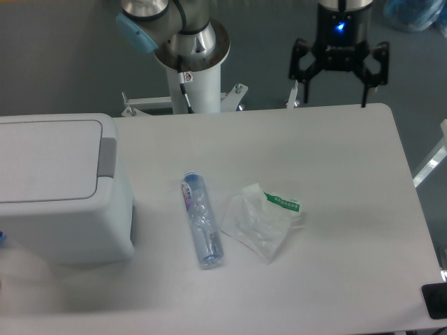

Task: Open the trash can
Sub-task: 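Move the gripper from its raised pose toward the white trash bin, then lower the open gripper onto the lid edge of the white bin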

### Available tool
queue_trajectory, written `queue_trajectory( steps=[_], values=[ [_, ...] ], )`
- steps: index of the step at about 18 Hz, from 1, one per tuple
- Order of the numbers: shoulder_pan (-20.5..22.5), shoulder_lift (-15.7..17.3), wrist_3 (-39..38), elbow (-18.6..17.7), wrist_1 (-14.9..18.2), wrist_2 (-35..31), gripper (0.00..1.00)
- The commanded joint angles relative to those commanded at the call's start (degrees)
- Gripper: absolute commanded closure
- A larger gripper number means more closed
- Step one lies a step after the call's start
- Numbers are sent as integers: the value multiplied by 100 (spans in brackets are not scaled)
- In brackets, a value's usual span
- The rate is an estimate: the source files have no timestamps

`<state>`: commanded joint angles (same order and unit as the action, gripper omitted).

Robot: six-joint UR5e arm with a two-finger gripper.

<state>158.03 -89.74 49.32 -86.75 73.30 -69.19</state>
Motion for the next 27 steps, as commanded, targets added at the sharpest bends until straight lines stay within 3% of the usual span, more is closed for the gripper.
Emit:
queue_trajectory(
  steps=[13,27],
  values=[
    [-1142,-176,-2654,-17,-79,160,0],
    [-2127,-342,-2893,-202,-131,160,0]
  ],
)
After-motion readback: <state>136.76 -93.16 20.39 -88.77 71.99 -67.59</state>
